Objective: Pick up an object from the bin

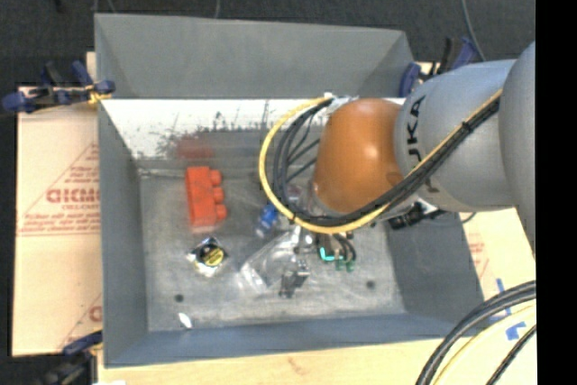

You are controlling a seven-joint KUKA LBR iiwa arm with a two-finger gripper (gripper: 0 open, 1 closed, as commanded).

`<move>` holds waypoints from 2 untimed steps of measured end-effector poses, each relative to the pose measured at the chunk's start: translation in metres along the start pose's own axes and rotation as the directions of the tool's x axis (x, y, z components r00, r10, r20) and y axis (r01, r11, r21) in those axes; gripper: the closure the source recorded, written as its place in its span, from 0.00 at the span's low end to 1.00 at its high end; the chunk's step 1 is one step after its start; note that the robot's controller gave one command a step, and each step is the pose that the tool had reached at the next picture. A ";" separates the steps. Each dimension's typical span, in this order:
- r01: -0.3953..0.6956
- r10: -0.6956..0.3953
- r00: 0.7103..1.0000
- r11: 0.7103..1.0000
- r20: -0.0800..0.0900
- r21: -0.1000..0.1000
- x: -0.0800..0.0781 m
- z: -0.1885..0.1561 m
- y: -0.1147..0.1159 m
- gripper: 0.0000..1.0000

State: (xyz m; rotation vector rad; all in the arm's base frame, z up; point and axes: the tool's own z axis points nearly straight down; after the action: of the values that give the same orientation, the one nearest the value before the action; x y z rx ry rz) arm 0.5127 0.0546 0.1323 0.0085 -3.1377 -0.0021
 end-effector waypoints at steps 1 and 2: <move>-0.185 0.185 0.983 0.983 0.006 0.003 -0.022 0.040 -0.006 0.00; -0.185 0.185 0.983 0.983 -0.002 0.003 -0.021 0.041 -0.006 1.00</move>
Offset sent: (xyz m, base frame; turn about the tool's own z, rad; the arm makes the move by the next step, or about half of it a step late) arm 0.0258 -0.0041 -0.0623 0.2065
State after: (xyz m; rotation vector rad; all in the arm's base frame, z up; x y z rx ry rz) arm 0.5337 0.0491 0.0913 -0.2826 -3.1225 0.0036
